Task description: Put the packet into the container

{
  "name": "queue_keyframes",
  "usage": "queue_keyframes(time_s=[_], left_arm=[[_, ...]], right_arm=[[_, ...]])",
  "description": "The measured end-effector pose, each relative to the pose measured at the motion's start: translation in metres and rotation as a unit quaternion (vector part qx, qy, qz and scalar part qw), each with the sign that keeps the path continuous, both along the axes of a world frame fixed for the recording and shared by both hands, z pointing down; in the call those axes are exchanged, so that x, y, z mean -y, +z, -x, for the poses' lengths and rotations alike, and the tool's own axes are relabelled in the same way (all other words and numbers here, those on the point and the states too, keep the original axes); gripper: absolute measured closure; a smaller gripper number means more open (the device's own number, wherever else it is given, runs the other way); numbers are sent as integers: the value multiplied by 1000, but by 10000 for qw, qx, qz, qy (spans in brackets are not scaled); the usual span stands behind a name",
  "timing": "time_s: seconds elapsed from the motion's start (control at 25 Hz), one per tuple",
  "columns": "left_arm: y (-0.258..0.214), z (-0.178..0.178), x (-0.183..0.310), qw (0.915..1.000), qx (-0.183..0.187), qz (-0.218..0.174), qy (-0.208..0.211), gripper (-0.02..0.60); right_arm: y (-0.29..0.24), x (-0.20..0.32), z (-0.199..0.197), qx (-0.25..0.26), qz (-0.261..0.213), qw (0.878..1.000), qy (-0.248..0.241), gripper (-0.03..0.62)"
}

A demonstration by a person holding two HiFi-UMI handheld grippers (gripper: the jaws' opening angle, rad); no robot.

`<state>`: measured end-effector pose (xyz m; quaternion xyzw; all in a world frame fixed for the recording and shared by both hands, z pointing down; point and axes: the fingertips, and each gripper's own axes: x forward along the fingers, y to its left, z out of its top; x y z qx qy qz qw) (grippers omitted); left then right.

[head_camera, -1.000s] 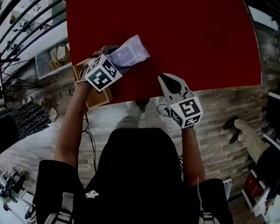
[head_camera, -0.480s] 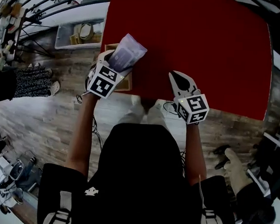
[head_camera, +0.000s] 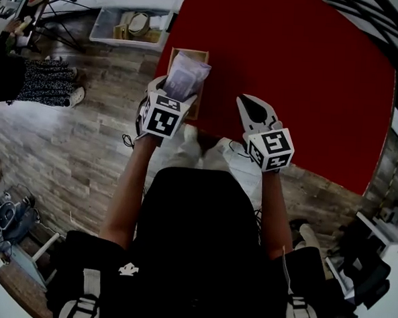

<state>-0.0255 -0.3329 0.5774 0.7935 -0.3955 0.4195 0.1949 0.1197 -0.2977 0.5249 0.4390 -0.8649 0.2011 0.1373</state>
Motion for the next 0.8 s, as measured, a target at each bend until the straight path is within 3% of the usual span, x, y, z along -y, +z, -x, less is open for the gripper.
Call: queue_keyframes(time_s=[0.36,0.6,0.8], left_arm=[[8,5,5,9925,-187,377,-1145,195],[20,6,11,9892,104,347,-1417,195],[38,13,11,9861,216,547,-1554,195]], right_arm=[[-4,1,22,-44,17,9995,-318,577],[6,0,20,-52,127,9993,-360,577],[9,-3,22,-28,168,9991,-381,577]])
